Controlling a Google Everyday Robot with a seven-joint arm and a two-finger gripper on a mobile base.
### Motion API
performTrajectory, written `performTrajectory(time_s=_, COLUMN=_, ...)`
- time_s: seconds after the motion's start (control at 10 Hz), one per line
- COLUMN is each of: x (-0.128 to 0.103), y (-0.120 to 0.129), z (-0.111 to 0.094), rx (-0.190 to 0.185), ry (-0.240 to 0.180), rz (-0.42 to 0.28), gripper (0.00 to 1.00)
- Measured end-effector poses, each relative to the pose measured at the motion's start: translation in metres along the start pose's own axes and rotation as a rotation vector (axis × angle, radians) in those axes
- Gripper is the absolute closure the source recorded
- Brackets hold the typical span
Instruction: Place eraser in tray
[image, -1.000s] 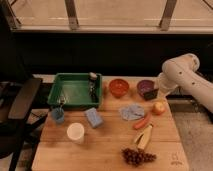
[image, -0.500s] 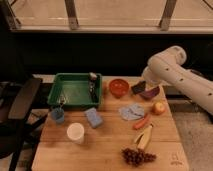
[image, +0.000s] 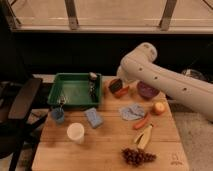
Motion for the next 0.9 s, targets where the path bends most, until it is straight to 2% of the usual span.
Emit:
performTrajectory(time_s=0.1, x=-0.0135, y=-0.0078, z=0.0017, rx=0.005, ry=-0.012, rz=-0.023, gripper=1.0)
performTrajectory(time_s=0.7, x=-0.0108, y=-0.0064, z=0.0016, rx=0.003, ry=-0.009, rz=-0.021, gripper=1.0)
performTrajectory(time_s=0.9, x=-0.009, y=-0.0132, z=0.0032, rx=0.007, ry=0.011, rz=-0.062, gripper=1.0)
